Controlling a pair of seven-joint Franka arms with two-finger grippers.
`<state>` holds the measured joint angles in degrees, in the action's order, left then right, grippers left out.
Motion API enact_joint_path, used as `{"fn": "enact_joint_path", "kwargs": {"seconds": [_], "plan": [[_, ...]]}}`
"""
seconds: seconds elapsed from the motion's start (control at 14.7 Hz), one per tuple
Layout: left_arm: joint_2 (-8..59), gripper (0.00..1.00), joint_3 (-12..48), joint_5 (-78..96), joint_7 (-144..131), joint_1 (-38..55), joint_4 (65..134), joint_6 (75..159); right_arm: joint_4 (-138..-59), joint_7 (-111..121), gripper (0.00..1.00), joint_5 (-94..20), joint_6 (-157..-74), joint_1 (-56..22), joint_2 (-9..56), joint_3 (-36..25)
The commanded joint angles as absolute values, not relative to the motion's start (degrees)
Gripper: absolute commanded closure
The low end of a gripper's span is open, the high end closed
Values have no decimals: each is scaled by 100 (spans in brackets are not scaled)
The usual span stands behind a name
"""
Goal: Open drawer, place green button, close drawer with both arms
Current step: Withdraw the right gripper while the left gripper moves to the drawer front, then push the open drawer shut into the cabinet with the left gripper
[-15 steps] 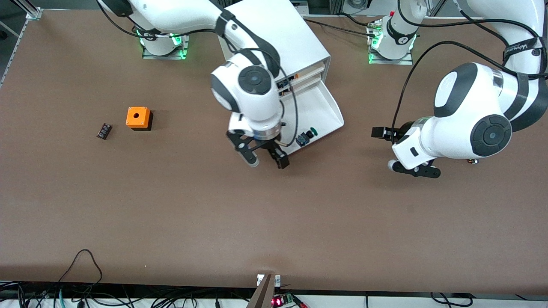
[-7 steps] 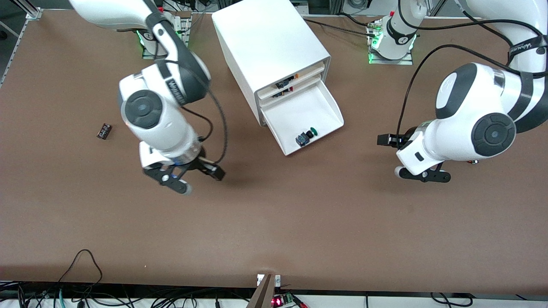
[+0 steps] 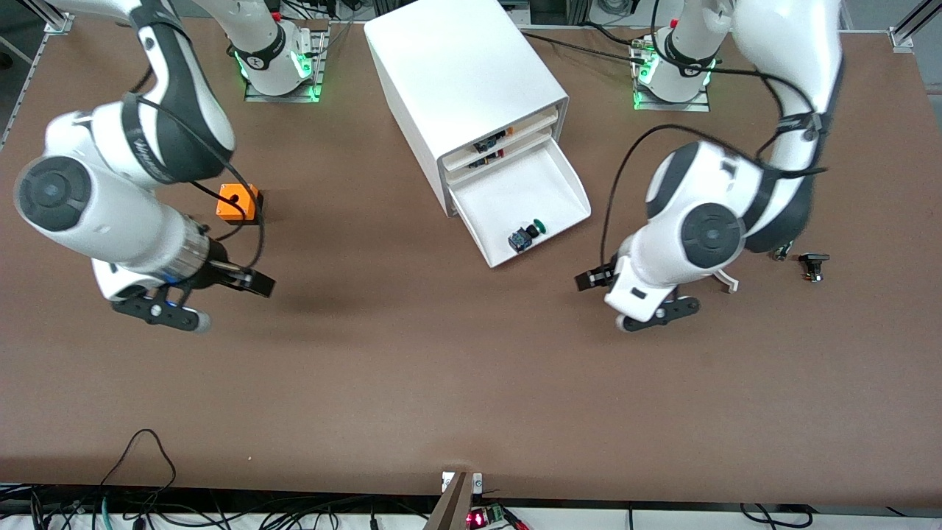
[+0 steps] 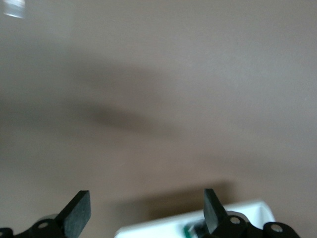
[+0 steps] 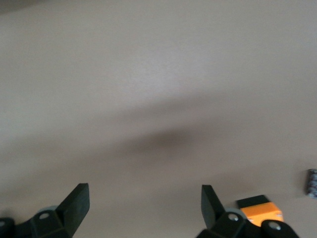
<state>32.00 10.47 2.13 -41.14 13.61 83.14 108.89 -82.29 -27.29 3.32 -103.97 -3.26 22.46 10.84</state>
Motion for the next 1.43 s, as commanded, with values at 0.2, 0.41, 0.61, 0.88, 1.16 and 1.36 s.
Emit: {"fn": "enact_joint_path", "kwargs": {"seconds": [0.2,0.41,0.61,0.88,1.16,1.36], "plan": [[3252,0,1020,44,-4948,1853,9561,12593,-9623,-1470,0,220,-10459,-62,890,915],[3217,0,1037,44,-5001,1916,9904,12753,-10123,-1266,0,228,-10441,-62,257,782],[3208,0,1168,114,-5053,2030,10168,12788,-10476,-863,0,220,-10389,-88,-227,546],[3182,0,1397,123,-5238,1978,10590,13323,-10494,-791,0,-62,-10011,-123,-527,360],[2945,0,1494,167,-5361,1934,10740,13263,-10363,-738,0,-53,-9914,-114,-545,360],[2927,0,1810,387,-5370,1838,10889,13271,-10134,-694,0,-62,-9905,-97,-448,352]]}}
